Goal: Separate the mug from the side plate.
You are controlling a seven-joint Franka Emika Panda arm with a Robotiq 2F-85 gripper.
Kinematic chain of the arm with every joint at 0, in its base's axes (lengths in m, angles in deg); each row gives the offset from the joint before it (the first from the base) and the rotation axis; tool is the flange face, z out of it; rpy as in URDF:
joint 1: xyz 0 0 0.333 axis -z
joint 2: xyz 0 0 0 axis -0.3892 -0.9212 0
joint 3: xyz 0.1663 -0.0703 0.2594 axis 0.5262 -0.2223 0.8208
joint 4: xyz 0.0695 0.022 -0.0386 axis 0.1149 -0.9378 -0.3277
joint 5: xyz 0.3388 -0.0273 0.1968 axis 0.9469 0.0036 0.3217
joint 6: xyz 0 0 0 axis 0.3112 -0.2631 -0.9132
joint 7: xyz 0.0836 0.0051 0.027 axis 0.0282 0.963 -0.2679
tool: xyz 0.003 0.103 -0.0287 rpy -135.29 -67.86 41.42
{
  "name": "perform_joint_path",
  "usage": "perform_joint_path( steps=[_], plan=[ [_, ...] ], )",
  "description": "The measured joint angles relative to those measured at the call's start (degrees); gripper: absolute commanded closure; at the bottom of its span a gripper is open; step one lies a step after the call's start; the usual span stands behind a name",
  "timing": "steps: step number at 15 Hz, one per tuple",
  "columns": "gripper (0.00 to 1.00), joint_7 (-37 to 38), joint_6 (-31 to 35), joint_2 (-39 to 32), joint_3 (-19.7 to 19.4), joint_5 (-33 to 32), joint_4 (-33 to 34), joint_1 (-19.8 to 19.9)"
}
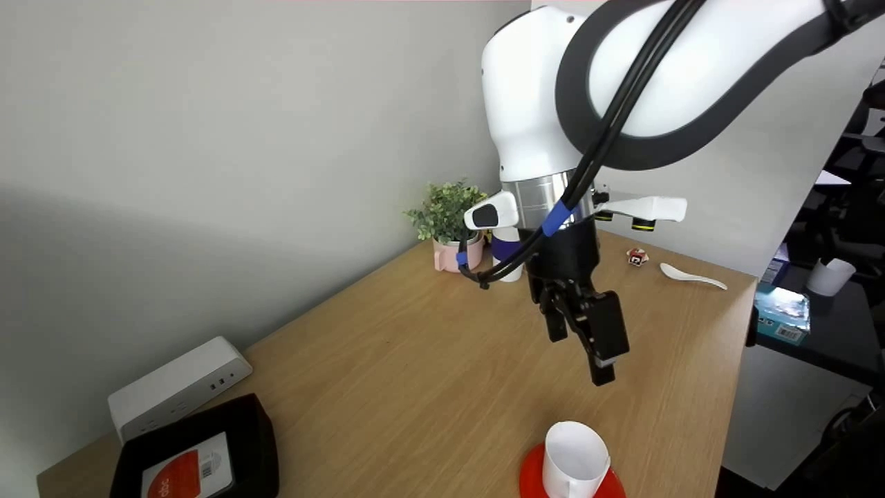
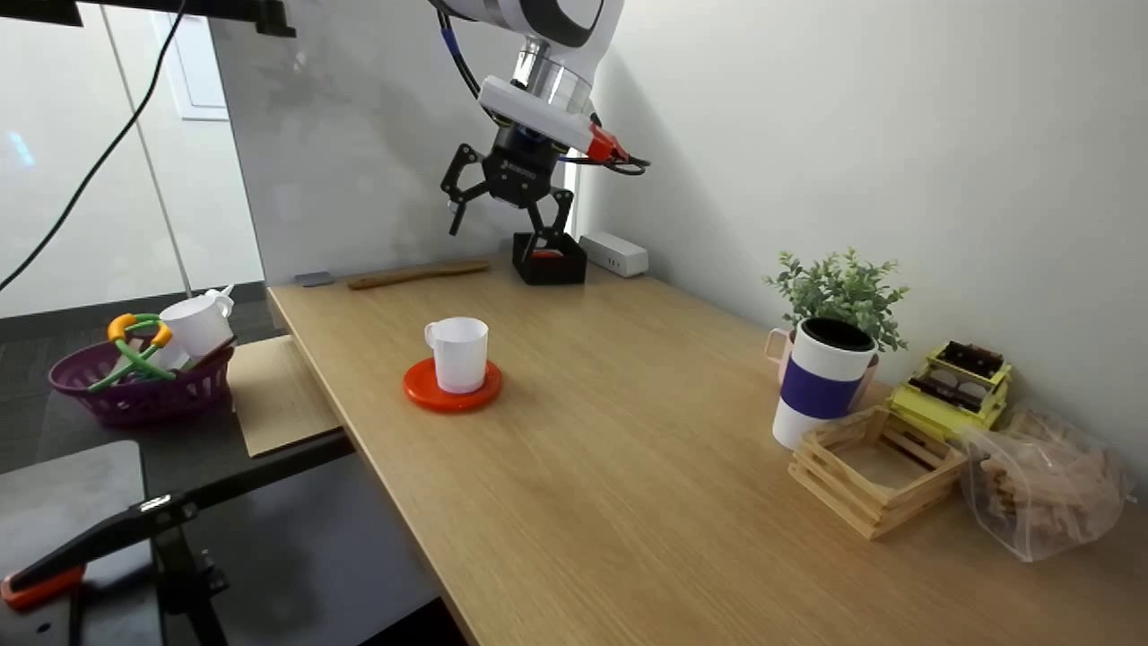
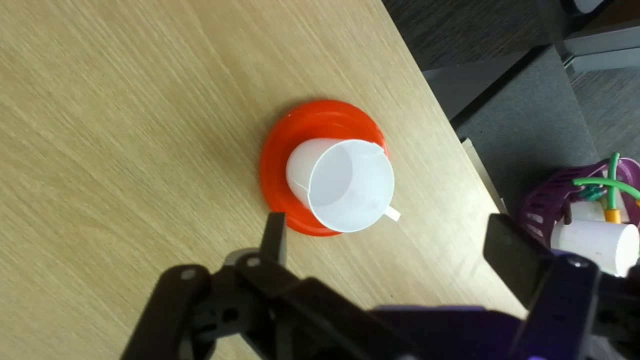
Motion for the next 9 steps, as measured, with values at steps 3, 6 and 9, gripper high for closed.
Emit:
perform_joint_path(
  steps=[3,6,9],
  plan=[
    [0.00,0.0,0.3,0.1,0.0,-0.3,0.0,0.0],
    [0.00,0.0,3.5,-0.1,0.0,-3.5,0.0,0.0],
    [0.00,0.0,8.0,-0.6,0.0,-7.2,-0.1,0.0]
  ],
)
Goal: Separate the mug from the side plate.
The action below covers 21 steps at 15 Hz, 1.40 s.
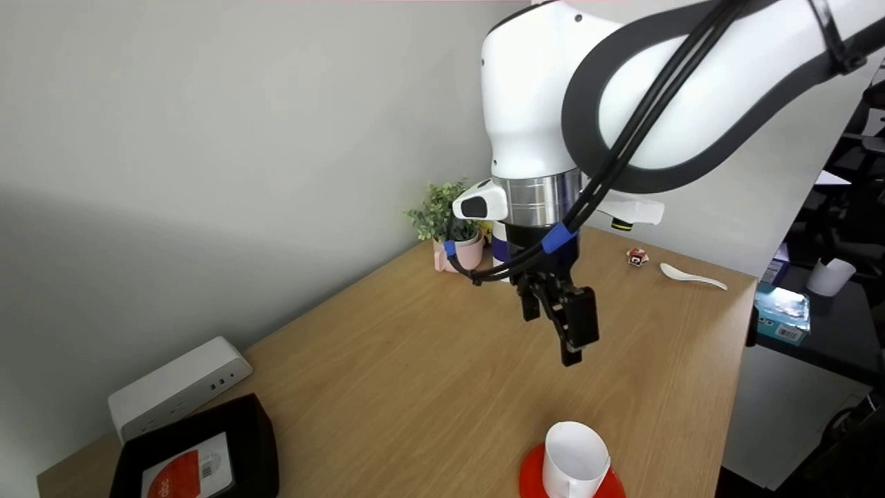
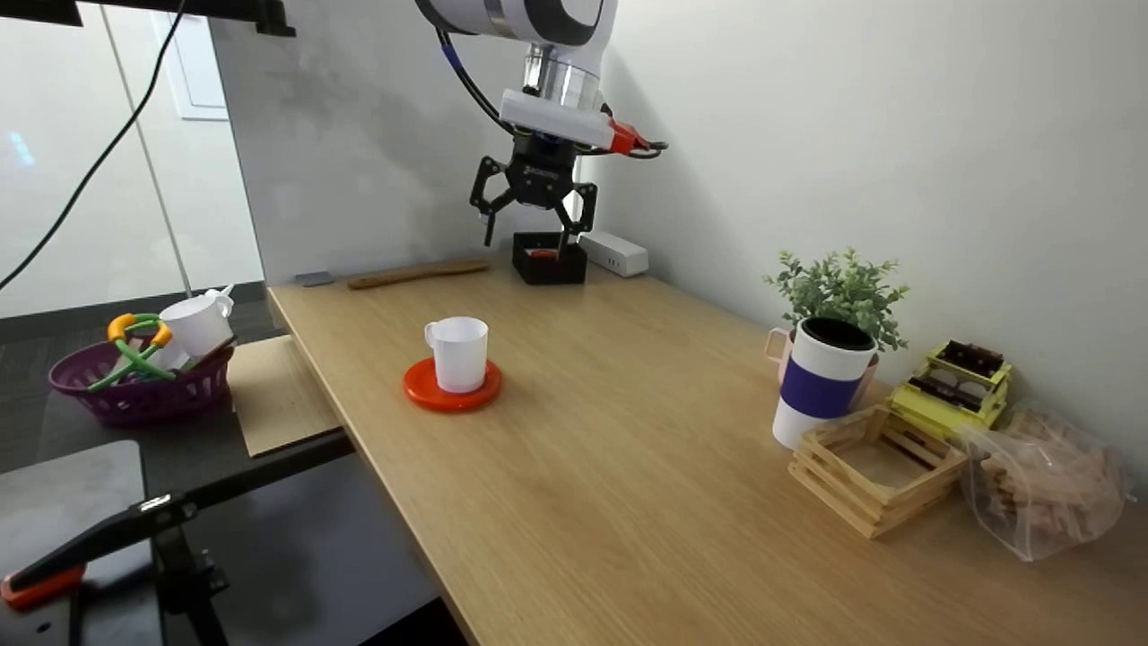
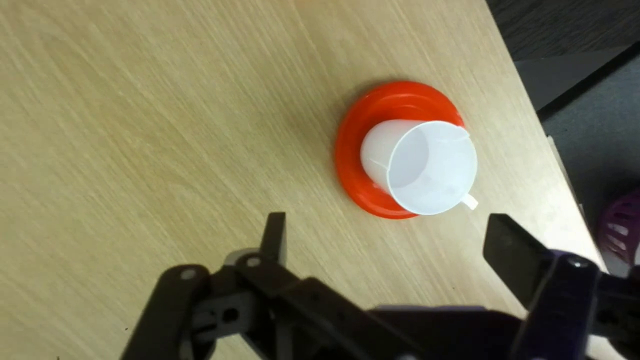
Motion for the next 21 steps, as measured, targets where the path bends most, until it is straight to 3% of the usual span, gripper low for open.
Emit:
perform_joint_path(
  steps=[9,21],
  plan=[
    [0.00,-0.5,8.8,-5.2,2.1,-1.9,0.0,0.0],
    [0.00,0.3,9.6,-7.0,3.0,-1.9,-0.1,0.0]
  ],
)
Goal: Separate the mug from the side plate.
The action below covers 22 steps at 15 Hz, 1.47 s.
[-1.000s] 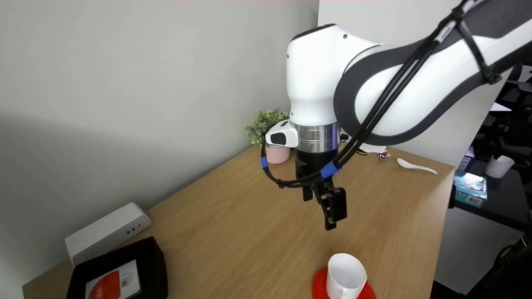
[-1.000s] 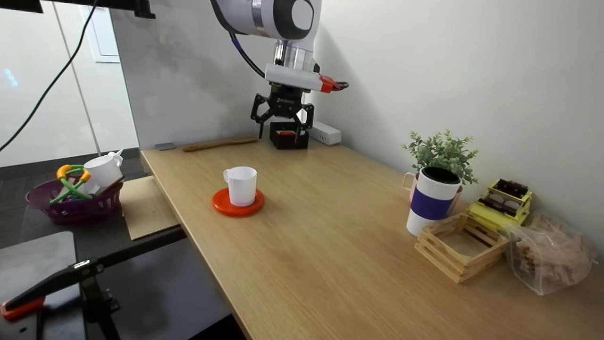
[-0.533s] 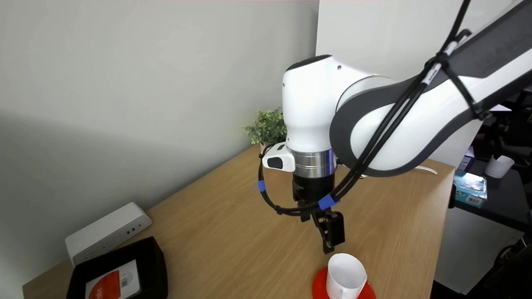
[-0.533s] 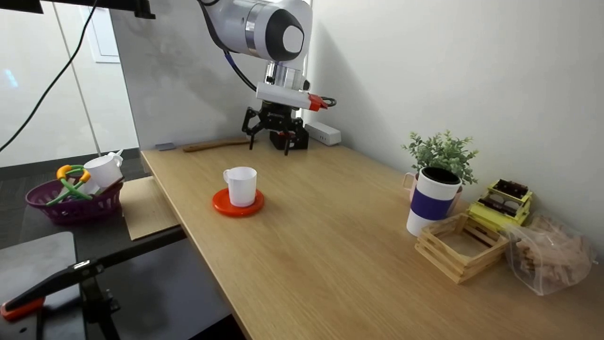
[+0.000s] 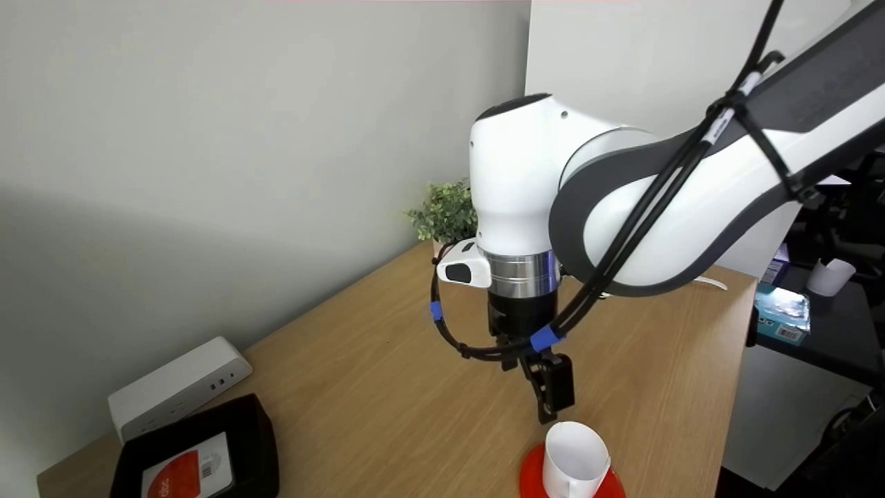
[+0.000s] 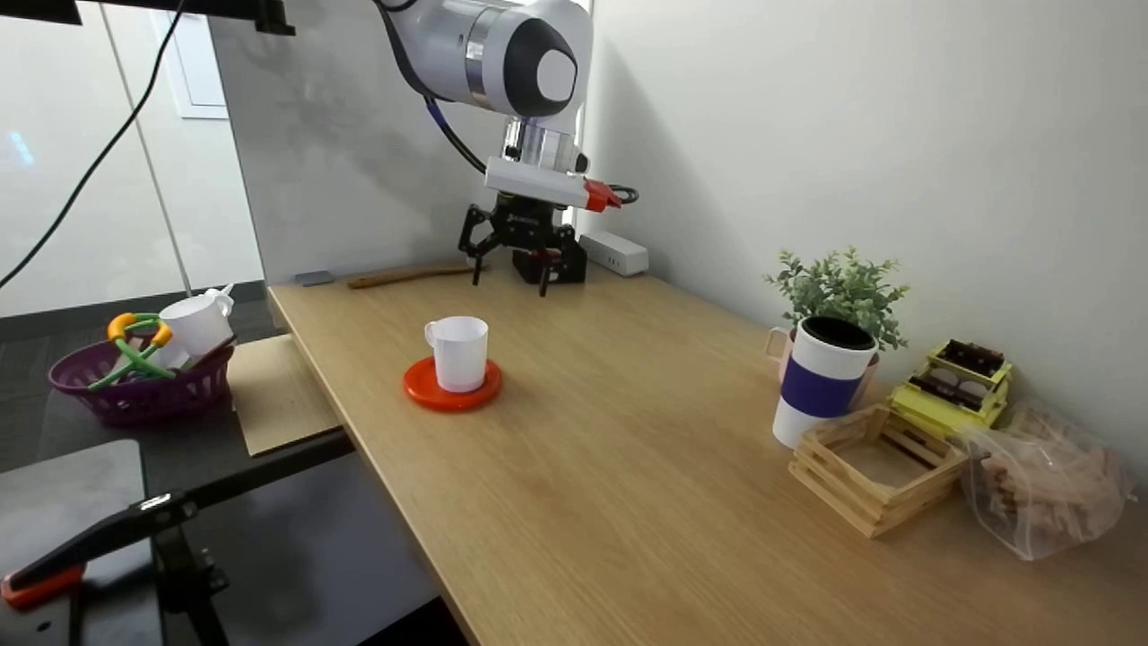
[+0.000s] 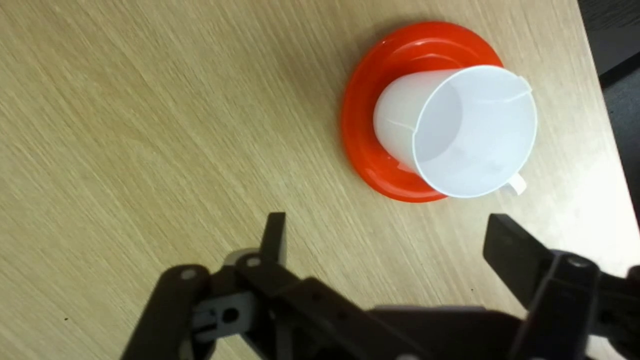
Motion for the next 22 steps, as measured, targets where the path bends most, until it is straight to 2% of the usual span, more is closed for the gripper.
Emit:
perform_joint_path(
  steps=[12,22],
  plan=[
    [0.00,0.5,-0.2,-2.5,0.0,0.0,0.0,-0.4],
    [0.00,4.8,-0.2,-3.0,-0.1,-0.1,-1.6,-0.7]
  ],
)
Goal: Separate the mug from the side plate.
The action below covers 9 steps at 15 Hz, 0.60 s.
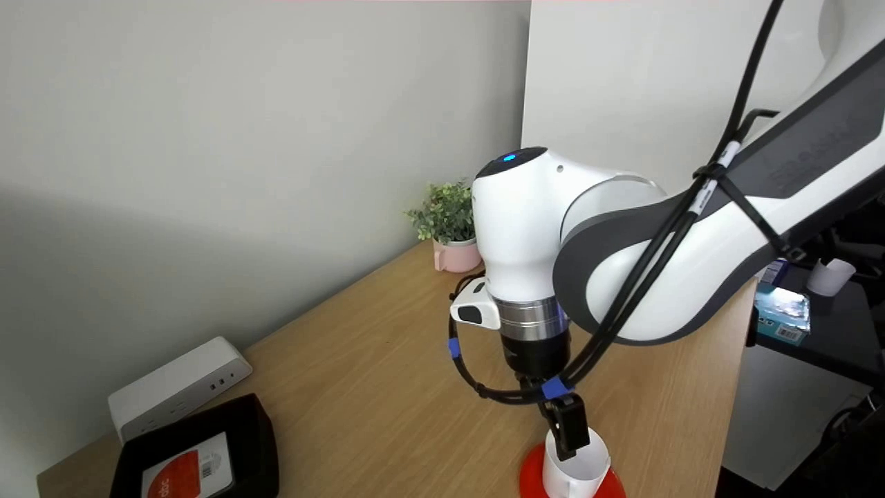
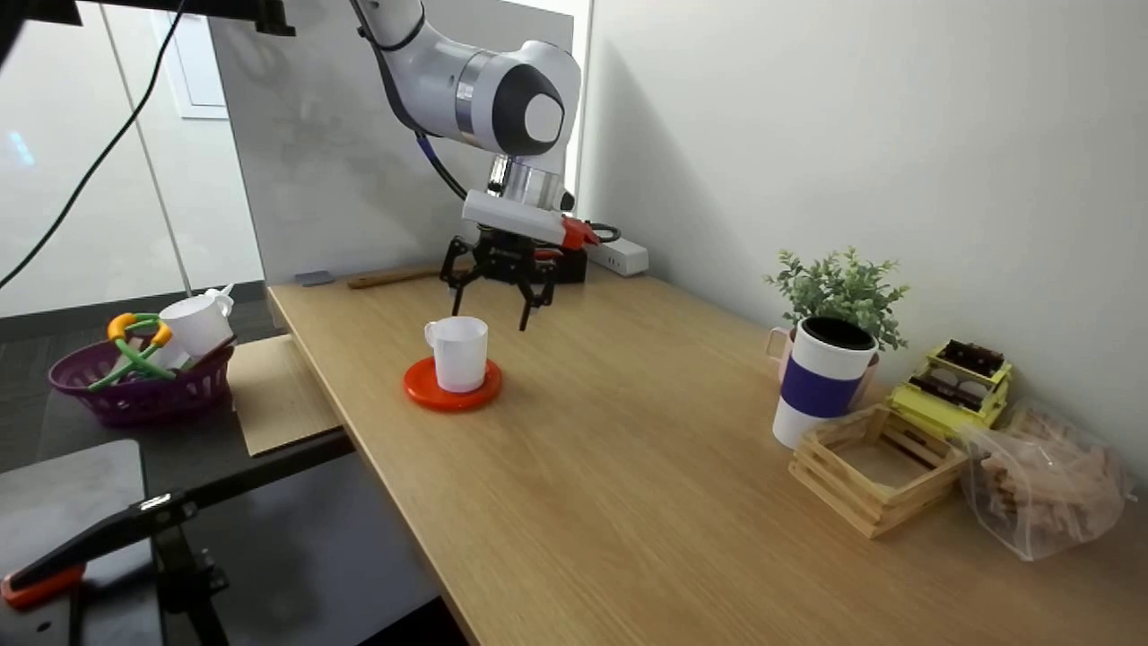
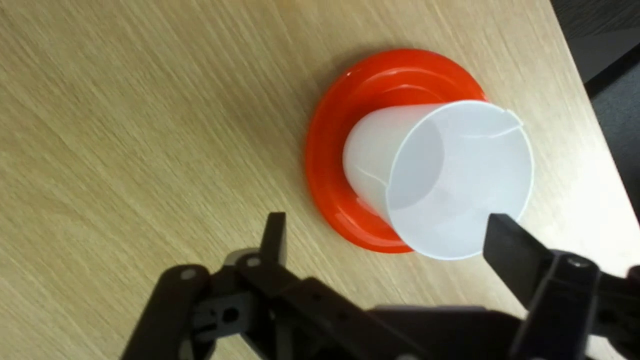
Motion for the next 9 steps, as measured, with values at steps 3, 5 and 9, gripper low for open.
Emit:
perform_joint_path(
  steps=[3,5,9],
  plan=[
    [0.00,1.4,0.0,0.0,-0.1,0.0,-0.9,0.1],
    [0.00,2.4,0.0,0.0,-0.2,0.0,-1.4,0.1],
    [0.00,3.4,0.0,0.0,-0.2,-0.1,-2.1,0.3]
  ],
)
